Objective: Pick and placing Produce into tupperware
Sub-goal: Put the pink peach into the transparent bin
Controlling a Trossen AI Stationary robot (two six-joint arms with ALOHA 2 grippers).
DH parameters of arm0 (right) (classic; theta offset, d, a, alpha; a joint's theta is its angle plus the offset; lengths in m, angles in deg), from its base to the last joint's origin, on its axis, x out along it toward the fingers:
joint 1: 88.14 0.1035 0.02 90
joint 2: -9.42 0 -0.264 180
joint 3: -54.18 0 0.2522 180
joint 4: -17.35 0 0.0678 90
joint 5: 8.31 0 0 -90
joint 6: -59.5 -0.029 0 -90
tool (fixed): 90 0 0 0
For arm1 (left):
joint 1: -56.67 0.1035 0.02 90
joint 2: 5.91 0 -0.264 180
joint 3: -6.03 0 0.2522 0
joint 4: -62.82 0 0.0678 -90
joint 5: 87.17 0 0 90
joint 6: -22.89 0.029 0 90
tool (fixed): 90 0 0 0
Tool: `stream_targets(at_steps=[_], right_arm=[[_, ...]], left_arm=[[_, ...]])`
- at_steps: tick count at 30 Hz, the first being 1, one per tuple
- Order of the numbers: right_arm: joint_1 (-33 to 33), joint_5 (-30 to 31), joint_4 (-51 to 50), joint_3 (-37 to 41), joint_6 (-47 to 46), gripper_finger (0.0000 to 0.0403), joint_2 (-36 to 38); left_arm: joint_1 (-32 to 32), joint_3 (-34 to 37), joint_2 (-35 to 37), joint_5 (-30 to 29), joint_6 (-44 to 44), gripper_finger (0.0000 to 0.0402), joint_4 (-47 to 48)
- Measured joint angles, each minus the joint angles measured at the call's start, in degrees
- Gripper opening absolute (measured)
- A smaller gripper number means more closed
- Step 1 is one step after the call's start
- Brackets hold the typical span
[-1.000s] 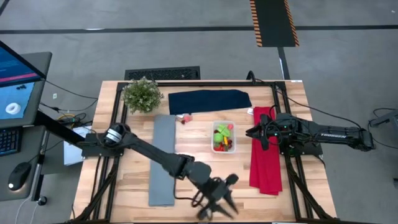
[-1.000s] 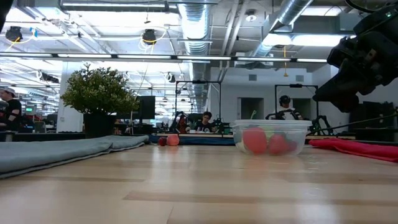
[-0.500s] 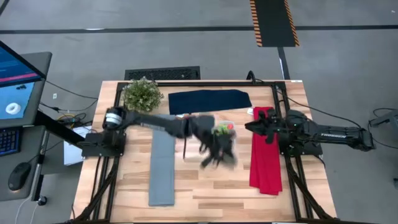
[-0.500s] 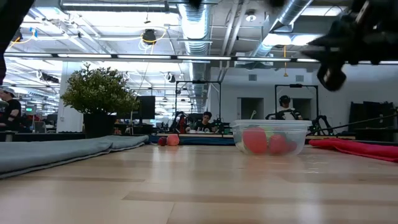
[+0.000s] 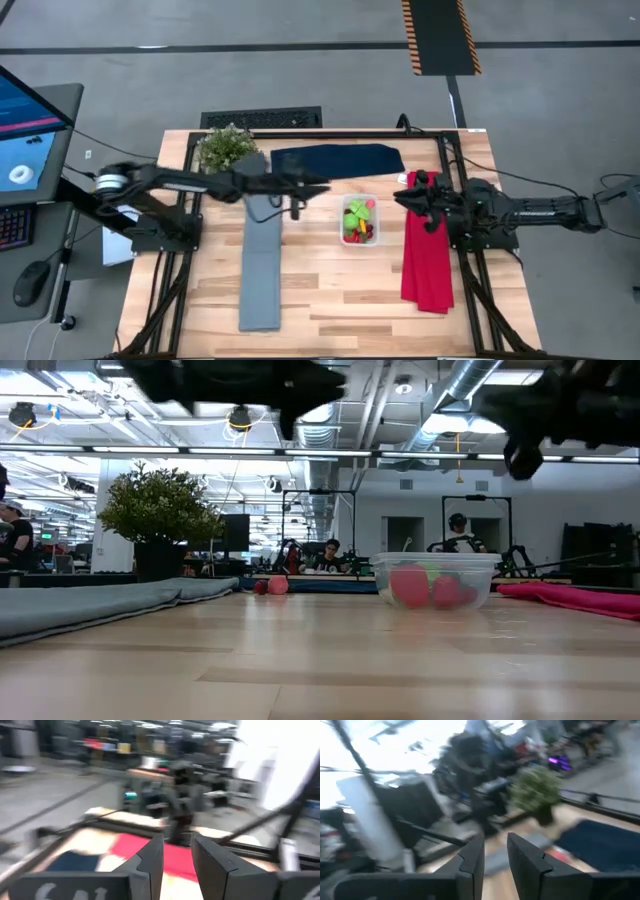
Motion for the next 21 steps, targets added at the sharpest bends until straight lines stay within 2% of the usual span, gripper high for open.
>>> stream_targets(at_steps=[3,7,10,12,14,17,21], right_arm=[[0.0,5.3,-0.1,-1.6,1.3,0.0107,-6.9],[0.0,8.1,1.7,-6.2,3.0,0.0107,-16.9],[0.2,7.9,1.9,-11.4,6.9,0.0107,-25.4],[0.4,7.9,1.5,-15.4,11.0,0.0107,-31.2],[0.4,9.2,1.6,-19.7,14.0,0.0107,-36.9],[0.0,13.6,-1.9,-25.3,16.6,0.0107,-44.4],[-0.7,13.7,-2.7,-30.3,20.7,0.0107,-53.4]], left_arm=[[-1.9,4.5,6.7,-8.9,1.9,0.0087,3.4],[-5.0,7.1,11.5,-16.0,3.0,0.0087,11.7],[-7.0,7.5,12.7,-27.1,1.8,0.0087,20.0],[-8.3,7.5,12.9,-35.5,1.2,0.0087,22.3],[-9.2,7.5,13.0,-40.6,1.0,0.0087,23.5],[-9.8,7.5,12.9,-41.1,1.0,0.0087,24.0],[-10.0,7.5,12.9,-34.8,-0.6,0.0087,24.4]])
